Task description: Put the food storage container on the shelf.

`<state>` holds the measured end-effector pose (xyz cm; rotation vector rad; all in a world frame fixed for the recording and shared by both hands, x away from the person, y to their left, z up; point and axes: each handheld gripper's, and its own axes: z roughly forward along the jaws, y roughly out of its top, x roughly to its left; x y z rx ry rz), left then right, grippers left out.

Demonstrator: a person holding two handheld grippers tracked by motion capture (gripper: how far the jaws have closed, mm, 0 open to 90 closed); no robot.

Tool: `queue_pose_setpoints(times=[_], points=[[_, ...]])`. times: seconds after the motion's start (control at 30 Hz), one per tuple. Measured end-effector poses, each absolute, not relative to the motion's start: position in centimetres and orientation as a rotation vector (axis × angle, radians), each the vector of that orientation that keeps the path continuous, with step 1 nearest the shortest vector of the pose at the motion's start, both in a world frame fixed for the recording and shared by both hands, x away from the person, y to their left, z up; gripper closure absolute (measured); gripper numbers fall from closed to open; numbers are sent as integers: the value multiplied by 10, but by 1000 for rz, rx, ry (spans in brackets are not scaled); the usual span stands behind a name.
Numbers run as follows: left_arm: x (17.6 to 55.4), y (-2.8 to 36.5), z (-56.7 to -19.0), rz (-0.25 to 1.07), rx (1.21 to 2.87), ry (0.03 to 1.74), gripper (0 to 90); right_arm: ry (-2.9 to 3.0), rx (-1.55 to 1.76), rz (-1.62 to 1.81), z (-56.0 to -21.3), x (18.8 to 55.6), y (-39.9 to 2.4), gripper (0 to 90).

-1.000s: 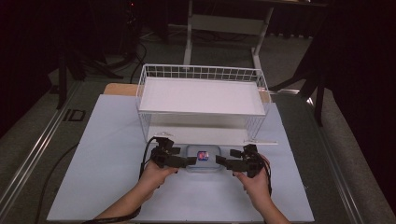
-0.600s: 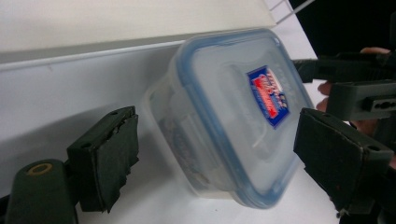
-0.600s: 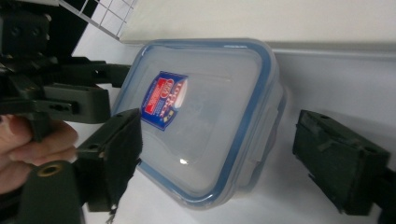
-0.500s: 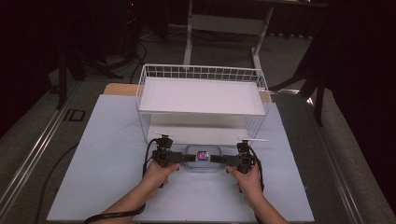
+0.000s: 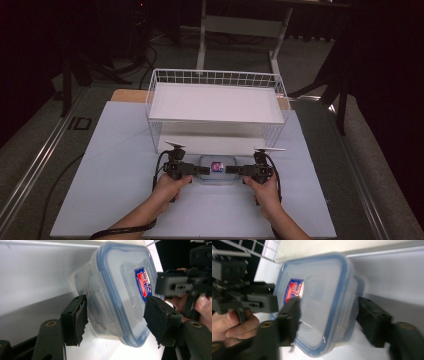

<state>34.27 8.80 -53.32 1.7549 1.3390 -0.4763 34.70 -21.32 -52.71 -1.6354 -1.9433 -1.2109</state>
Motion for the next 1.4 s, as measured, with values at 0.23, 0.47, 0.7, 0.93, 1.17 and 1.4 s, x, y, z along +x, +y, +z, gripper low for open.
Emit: queue_pose_setpoints(times=[0.23,0.47,0.7,0.93,1.17,1.4], points=[[337,87,-527,-441,1771,1345,431,-1936,-1656,-1192,-523,344,-213,430],[329,85,-521,-391,1798,1337,475,-1991,-1650,-1196,-516,335,-211,442],[323,83,-516,-352,1814,1338,492,-2026,-1650,-1240,-515,325,-210,442],[323,86,-510,-298,1791,1318,497,-2029,-1640,-1273,-513,324,-208,441],[334,95,-496,-239,1736,1299,500,-2055,-1627,-1355,-497,336,-201,441],[350,102,-482,-170,1695,1267,500,-2065,-1627,-1447,-484,351,-192,440]])
